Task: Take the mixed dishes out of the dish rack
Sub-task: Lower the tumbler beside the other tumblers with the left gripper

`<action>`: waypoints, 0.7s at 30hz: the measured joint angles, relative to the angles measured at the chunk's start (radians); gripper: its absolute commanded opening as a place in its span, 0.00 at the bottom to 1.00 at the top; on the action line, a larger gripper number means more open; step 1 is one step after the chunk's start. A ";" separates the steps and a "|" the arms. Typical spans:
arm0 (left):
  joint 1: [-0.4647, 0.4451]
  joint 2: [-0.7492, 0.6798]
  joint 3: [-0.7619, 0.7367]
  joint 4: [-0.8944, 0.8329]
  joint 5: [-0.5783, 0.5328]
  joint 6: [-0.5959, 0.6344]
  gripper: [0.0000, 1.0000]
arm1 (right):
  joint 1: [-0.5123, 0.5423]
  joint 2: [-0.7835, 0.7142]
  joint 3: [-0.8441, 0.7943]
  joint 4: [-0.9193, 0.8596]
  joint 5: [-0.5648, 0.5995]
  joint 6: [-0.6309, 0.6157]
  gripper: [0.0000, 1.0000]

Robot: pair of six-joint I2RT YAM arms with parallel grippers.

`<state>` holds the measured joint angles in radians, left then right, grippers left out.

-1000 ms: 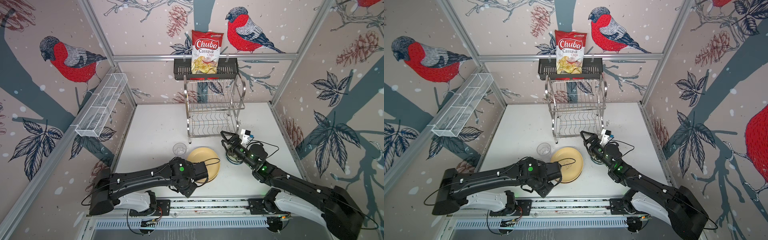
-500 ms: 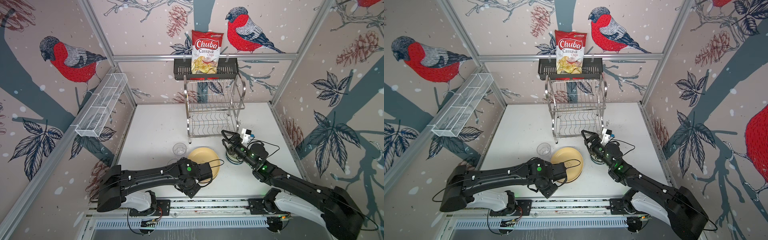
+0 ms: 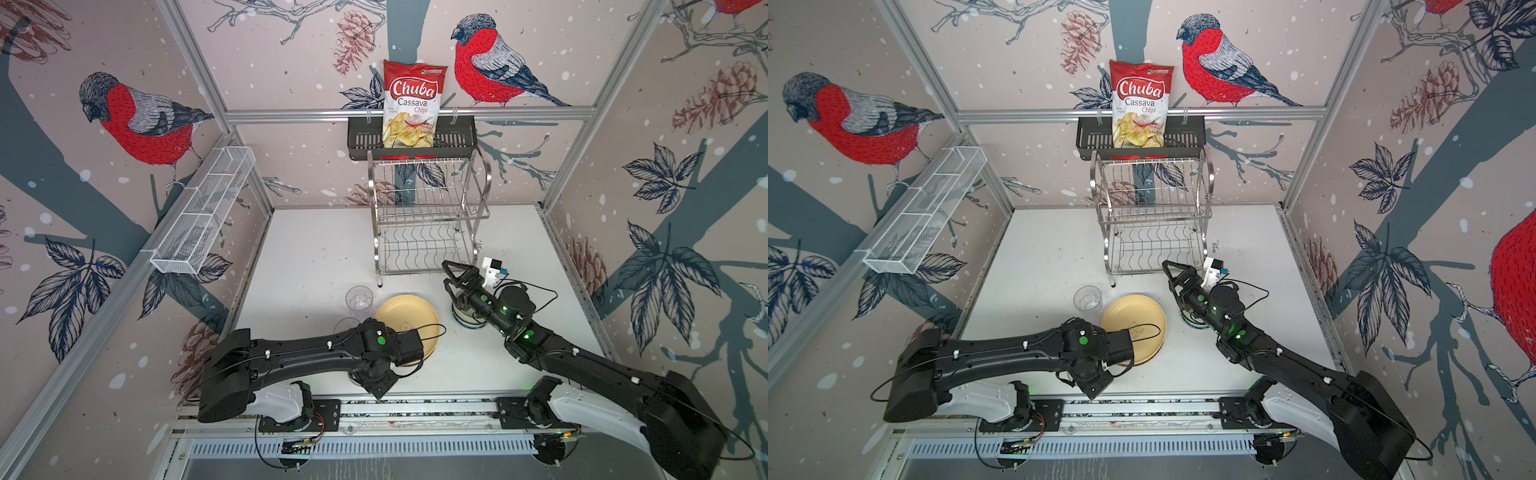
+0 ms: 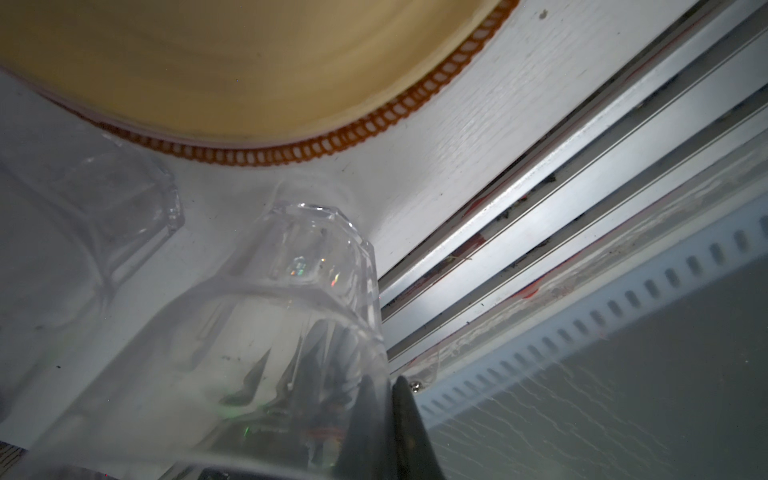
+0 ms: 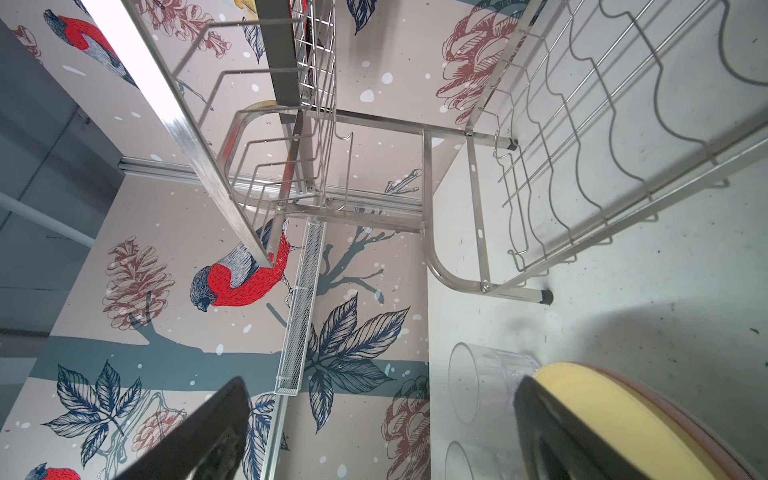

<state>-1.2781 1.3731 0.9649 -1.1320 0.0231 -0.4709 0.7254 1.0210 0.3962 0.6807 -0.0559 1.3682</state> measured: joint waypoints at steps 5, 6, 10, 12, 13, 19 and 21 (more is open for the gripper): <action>0.000 0.013 -0.002 0.014 0.000 0.008 0.00 | 0.000 -0.001 0.000 0.000 -0.003 0.000 1.00; 0.000 0.017 -0.004 0.019 0.000 0.010 0.00 | 0.000 -0.001 -0.001 0.000 -0.003 0.000 0.99; 0.000 0.025 -0.011 0.022 -0.004 0.019 0.00 | 0.000 -0.001 -0.003 0.000 -0.003 0.001 0.99; 0.000 0.027 -0.011 0.024 -0.010 0.025 0.00 | 0.000 -0.001 -0.005 0.000 -0.003 0.001 0.99; 0.001 0.029 -0.011 0.024 -0.016 0.026 0.00 | 0.000 -0.001 -0.006 0.000 -0.003 0.001 0.99; 0.001 0.032 -0.008 0.029 -0.048 0.024 0.01 | 0.000 0.001 -0.006 0.000 -0.003 0.005 0.99; 0.001 0.035 -0.008 0.031 -0.052 0.023 0.07 | 0.000 0.001 -0.007 0.001 -0.003 0.015 1.00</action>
<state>-1.2774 1.4082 0.9565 -1.1007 -0.0288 -0.4480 0.7254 1.0222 0.3893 0.6815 -0.0593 1.3834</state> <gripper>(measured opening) 0.089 0.995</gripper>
